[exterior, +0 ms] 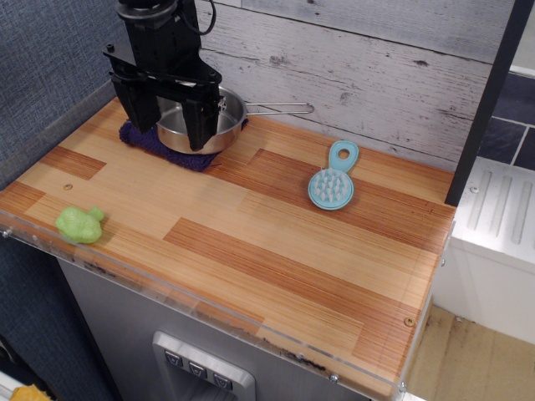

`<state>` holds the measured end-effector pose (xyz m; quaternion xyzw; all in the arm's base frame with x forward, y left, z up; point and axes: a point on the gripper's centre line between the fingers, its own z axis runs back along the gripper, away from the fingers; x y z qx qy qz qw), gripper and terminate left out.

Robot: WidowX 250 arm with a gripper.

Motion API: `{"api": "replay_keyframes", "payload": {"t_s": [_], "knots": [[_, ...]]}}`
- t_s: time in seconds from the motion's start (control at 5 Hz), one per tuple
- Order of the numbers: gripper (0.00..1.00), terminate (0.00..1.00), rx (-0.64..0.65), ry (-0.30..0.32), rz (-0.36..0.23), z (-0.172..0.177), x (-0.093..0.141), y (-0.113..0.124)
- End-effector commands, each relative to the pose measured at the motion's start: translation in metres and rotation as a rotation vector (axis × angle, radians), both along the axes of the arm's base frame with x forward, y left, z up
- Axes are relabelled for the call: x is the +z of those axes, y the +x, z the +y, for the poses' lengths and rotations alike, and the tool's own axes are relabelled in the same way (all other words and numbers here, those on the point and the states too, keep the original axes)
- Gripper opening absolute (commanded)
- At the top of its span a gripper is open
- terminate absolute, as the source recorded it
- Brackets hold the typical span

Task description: Place the silver pot on the front right corner of the table.

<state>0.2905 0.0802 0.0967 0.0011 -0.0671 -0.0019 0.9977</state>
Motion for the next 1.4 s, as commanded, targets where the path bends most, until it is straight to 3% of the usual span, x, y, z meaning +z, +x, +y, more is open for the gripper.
{"api": "replay_keyframes", "payload": {"t_s": [0.0, 0.2, 0.4, 0.6, 0.8, 1.2], "knots": [[1.00, 0.00, 0.000, 0.000, 0.000, 0.000, 0.000, 0.000], [1.00, 0.00, 0.017, -0.051, 0.014, 0.010, -0.002, -0.008], [1.00, 0.00, 0.050, -0.071, -0.024, 0.026, 0.010, -0.014], [1.00, 0.00, 0.032, -0.136, -0.080, 0.032, 0.016, 0.009], [1.00, 0.00, -0.116, -0.134, -0.105, 0.015, 0.015, 0.045], [1.00, 0.00, -0.297, -0.135, -0.089, -0.014, 0.000, 0.070]]}}
